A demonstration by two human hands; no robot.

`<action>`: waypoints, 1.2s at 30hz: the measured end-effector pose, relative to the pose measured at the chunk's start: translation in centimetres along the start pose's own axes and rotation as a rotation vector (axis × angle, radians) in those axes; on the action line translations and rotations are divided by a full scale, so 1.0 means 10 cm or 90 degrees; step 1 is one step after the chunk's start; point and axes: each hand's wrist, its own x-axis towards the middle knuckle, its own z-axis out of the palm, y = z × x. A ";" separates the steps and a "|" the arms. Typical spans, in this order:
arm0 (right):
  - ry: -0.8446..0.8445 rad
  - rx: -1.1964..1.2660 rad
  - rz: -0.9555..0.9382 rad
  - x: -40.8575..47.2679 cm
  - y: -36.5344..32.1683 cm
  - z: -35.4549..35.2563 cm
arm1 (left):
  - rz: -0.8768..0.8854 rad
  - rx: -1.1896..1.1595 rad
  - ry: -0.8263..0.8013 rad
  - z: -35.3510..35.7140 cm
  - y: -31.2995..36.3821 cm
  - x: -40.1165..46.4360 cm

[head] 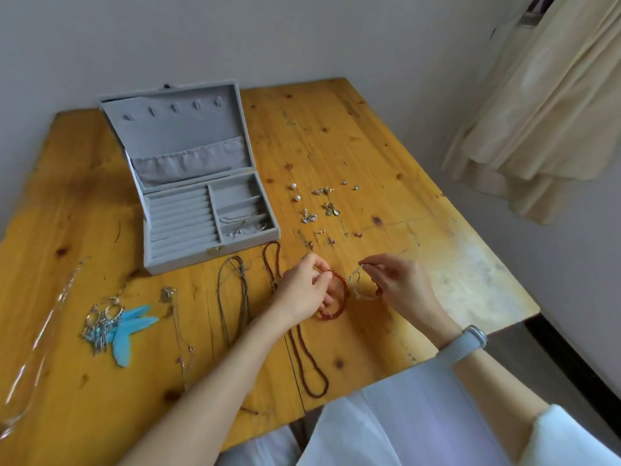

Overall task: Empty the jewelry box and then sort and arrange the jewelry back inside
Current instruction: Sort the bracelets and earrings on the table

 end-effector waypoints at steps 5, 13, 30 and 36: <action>-0.033 -0.185 -0.023 0.09 0.06 0.07 | 0.077 0.270 0.139 0.10 0.01 0.09; -0.006 -0.402 -0.143 -0.08 0.23 0.04 | 0.180 0.473 0.082 0.02 -0.08 -0.15; -0.067 -0.236 -0.207 -0.11 0.09 0.08 | 0.236 0.457 0.069 0.00 -0.17 -0.11; -0.020 -0.147 -0.217 0.25 -0.41 0.28 | 0.212 0.407 0.339 -0.53 -0.23 0.10</action>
